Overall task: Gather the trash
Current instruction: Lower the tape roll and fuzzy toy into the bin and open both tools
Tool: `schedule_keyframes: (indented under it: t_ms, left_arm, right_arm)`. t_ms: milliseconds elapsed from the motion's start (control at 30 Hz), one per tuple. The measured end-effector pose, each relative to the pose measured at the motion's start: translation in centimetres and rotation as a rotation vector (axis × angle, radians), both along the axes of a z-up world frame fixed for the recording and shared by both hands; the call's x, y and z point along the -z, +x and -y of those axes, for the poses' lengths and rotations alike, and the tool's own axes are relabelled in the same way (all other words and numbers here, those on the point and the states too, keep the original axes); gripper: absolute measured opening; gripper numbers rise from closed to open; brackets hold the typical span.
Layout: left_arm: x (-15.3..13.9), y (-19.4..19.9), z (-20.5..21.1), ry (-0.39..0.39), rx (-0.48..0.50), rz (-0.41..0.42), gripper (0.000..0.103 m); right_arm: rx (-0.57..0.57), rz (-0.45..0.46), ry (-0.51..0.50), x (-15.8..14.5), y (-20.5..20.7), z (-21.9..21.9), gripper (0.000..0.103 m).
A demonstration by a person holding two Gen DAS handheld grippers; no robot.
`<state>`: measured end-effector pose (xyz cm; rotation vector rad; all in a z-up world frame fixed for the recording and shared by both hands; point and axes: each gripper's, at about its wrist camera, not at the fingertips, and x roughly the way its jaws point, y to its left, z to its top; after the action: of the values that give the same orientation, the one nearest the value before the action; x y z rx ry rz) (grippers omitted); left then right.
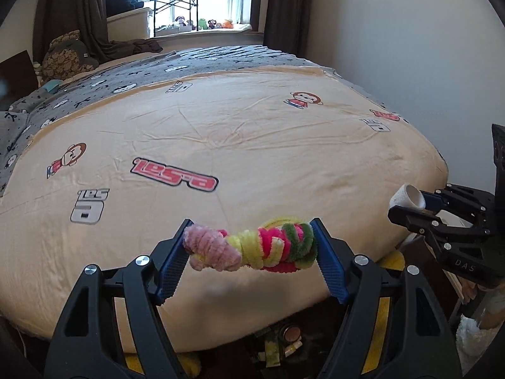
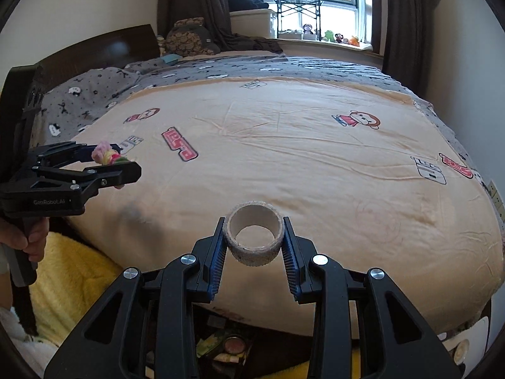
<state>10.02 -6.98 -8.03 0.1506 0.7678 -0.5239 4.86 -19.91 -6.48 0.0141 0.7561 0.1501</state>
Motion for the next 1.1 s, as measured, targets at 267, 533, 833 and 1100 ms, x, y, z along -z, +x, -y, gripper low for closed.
schedule_keyframes:
  t_ms: [267,533,833,1100]
  left_arm:
    - [5.1,-6.7,-1.0,0.000,0.054,-0.099,0.070]
    - [13.2,-7.6,-0.7,0.053,0.073,-0.285,0.070]
    - [21.1,-6.6,-0.2,0.127,0.063,-0.456,0.070]
    - [25.1,-6.2,0.3,0.147,0.081,-0.562,0.070]
  right_arm:
    - [-0.023,-0.059,0.041,2.7,-4.7,-1.8,0.034]
    - [-0.008,-0.234,0.110,9.1,-5.4,-3.1,0.034]
    - [0.040,-0.405,0.136,15.9,-4.3,-3.7,0.034]
    - [0.063,-0.520,0.171,20.0,-3.2,-4.4,0.034]
